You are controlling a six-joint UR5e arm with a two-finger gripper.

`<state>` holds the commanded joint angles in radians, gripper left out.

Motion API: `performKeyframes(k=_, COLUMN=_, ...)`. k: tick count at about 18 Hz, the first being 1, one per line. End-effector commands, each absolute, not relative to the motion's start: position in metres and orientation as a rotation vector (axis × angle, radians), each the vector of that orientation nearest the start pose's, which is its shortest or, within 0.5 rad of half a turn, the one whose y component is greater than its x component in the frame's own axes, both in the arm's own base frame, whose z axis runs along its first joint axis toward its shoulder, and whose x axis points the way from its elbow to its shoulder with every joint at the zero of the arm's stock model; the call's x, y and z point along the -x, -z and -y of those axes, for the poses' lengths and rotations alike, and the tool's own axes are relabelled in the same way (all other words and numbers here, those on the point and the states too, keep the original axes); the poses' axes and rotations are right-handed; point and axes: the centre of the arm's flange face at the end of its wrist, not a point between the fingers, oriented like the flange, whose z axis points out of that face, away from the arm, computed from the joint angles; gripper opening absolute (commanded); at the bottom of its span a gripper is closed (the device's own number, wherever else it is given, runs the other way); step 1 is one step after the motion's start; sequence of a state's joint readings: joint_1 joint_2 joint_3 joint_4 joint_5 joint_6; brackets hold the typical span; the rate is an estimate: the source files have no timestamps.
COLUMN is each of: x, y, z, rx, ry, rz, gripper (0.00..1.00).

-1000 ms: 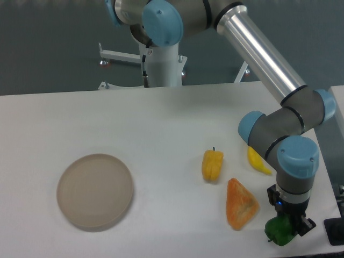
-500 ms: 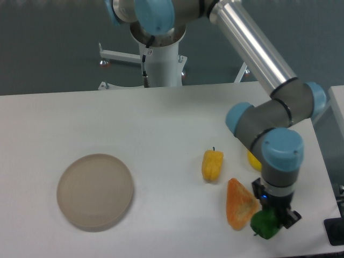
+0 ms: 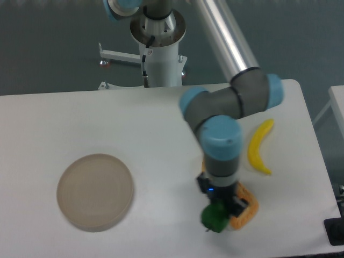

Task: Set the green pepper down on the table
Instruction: 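Carry the green pepper over the table toward the beige plate, then lower the green pepper onto the table beside the yellow pepper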

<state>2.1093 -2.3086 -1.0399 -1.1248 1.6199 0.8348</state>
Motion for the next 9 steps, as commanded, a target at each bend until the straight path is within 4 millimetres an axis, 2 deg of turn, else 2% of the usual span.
performKeyframes(k=3, x=0.280, y=-0.309, z=-0.749, rx=2.897, ry=-0.309, rz=-0.298, gripper=0.35)
performKeyframes(k=9, x=0.268, y=-0.288, z=-0.751, rx=2.913, ry=-0.249, rz=-0.244, gripper=0.35)
